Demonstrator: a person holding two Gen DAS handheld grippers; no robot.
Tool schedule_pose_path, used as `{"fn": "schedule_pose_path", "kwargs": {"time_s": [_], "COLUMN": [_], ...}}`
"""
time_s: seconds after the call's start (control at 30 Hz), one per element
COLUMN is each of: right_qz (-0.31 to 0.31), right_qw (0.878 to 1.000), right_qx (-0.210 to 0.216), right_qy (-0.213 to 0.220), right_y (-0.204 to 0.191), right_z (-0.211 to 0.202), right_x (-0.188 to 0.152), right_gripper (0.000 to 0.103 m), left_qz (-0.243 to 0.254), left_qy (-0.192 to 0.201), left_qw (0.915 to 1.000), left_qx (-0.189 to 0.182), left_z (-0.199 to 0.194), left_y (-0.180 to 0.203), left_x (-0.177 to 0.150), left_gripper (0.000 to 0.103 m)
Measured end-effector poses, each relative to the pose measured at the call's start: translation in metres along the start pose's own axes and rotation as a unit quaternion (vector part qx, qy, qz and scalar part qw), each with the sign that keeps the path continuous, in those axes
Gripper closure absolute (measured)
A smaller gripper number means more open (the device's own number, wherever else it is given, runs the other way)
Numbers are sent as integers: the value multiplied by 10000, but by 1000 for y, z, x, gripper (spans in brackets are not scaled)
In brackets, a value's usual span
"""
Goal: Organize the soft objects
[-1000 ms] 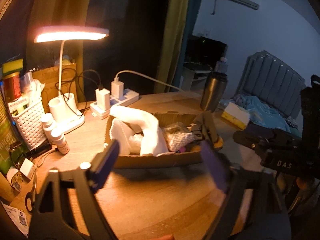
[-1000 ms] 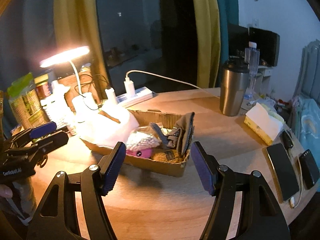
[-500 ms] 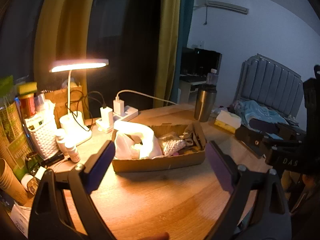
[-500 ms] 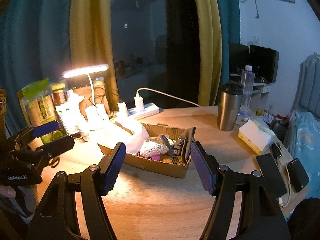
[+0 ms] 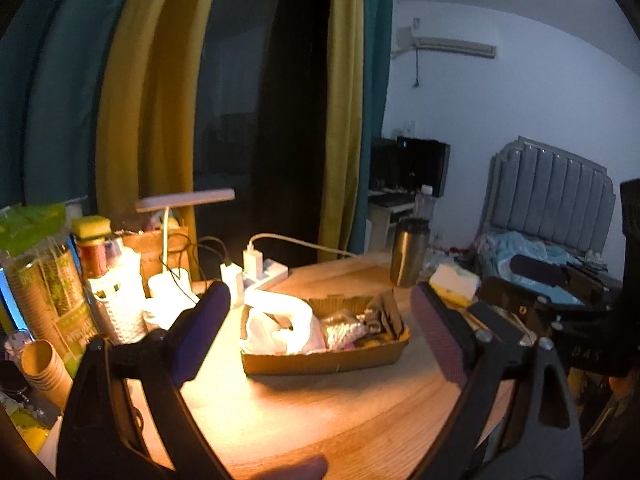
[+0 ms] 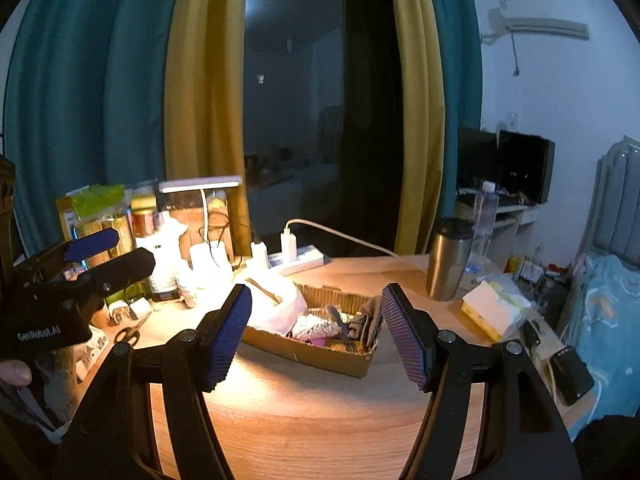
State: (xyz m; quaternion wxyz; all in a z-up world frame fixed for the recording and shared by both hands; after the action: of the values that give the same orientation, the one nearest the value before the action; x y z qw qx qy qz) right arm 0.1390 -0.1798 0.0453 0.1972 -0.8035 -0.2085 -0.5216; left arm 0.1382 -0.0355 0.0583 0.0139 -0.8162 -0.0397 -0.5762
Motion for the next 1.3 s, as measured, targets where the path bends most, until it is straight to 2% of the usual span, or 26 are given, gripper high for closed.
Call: {"fn": "schedule_pose_path", "kwargs": {"time_s": [0.27,0.43,1.3], "right_qz": [-157,-196,-153], "right_qw": [9996,9992,9994], "right_qx": [-88,-92,-63], "right_qy": [235,344,310], "right_y": [-8,-12,-10], "right_z": [-25,-32,-31], "right_x": [19,27,26], "right_gripper": [32,32,32], "left_qz": [-35,-2,68], "left_qy": [340,411,366], "left_qw": [9993,9990,9993], "left_qx": [121,159,57], "left_z": [-25,-32,-37], "left_y": [-5,-5,11], "left_x": [27,35,27], "left_gripper": [10,10,10]}}
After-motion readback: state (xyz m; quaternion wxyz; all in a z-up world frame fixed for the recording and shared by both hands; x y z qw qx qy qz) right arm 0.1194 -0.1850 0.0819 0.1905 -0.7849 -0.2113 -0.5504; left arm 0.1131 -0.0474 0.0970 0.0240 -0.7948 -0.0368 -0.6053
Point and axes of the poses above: each gripper's, at about its wrist camera, not at the fingertips, and z roughly the way its jaws point, y to its right, x to its top, the point moved 10 cm from there along z, roughly the way its jaws point, and after that the axes turned 14 degrees about x, right-handed, at the moved point
